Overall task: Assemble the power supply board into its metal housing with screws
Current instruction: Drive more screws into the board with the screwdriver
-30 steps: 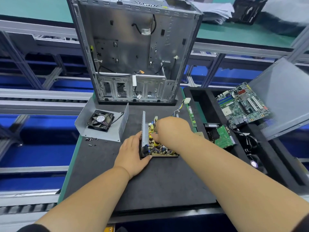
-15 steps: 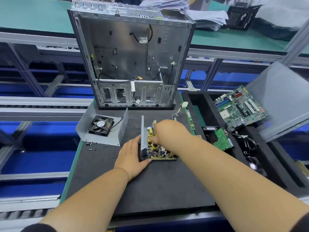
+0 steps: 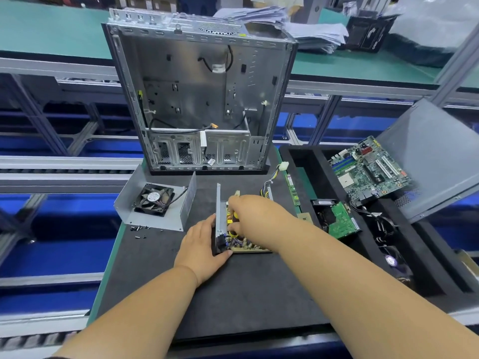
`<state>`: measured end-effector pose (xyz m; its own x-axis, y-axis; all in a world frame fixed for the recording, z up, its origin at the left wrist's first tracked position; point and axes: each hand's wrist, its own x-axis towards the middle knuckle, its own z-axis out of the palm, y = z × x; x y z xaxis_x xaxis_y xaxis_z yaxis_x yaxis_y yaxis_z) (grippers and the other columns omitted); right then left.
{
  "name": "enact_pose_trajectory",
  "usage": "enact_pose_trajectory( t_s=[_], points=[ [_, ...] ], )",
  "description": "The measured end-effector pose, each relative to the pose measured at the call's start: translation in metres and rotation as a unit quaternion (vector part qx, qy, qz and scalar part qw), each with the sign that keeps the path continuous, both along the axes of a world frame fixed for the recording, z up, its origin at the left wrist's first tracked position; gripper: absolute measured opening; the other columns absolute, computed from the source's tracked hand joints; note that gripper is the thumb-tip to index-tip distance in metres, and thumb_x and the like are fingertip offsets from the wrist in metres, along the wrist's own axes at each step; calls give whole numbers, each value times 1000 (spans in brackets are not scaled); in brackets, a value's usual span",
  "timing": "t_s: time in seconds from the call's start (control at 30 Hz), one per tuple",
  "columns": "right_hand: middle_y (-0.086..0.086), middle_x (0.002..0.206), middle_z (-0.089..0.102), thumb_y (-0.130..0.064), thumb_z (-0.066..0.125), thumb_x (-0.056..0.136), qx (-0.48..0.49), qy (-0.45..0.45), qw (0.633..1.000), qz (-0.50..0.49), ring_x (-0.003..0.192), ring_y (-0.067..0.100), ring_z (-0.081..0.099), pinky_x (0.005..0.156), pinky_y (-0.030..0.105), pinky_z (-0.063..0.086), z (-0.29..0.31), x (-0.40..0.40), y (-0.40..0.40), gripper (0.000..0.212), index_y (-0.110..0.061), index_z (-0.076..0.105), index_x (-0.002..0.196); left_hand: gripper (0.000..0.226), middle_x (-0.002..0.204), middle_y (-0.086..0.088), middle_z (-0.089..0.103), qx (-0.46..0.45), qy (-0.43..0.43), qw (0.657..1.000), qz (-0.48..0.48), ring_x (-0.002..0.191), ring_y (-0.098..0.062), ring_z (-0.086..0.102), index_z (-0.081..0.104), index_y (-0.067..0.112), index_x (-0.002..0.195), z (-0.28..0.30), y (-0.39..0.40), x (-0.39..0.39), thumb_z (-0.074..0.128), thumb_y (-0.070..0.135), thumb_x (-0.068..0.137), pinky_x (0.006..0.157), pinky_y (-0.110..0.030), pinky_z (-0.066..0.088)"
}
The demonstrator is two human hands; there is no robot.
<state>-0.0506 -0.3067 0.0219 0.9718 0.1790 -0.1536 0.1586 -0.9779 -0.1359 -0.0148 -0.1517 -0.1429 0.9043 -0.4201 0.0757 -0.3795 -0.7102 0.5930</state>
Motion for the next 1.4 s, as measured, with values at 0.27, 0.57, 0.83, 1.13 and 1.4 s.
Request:
enact_pose_trajectory(
  t_s=[0.27,0.57,0.83,1.13,1.4],
  points=[
    [-4,58,35,-32,42,99,-113,-111,983,-94,54,22,37,46,25,17,-18,4,4,31,-16,49,74,94,138,11,41,-3,-2,1000,1,129,-14,35,20,33,151,2,1,-2,68,56,73,110,-29,29],
    [2,87,47,-26,50,91,-11,-68,990,-127,74,27,46,54,31,25,-9,-1,13,18,-14,39,99,95,138,12,41,-6,3,1000,-1,129,-13,34,19,33,151,3,0,-2,69,57,73,111,-31,31],
    [-2,75,44,-32,58,95,-39,-13,992,-120,76,25,48,53,28,32,-4,6,-1,22,-14,55,107,95,137,14,41,-12,6,1000,0,129,-10,31,17,36,150,1,0,-1,64,60,71,110,-29,29],
    [-4,66,42,-32,42,101,-105,-51,976,-185,61,20,43,47,26,19,-14,6,4,33,-18,50,72,94,136,13,41,-12,2,1000,2,128,-13,34,21,34,150,4,0,-2,69,55,72,109,-29,31],
    [14,102,61,-10,49,93,10,-20,997,-70,78,28,49,52,33,25,-8,-5,9,29,-5,42,120,93,137,13,42,-15,4,1000,0,128,-14,35,21,35,150,6,0,-3,71,55,73,110,-32,32]
  ],
)
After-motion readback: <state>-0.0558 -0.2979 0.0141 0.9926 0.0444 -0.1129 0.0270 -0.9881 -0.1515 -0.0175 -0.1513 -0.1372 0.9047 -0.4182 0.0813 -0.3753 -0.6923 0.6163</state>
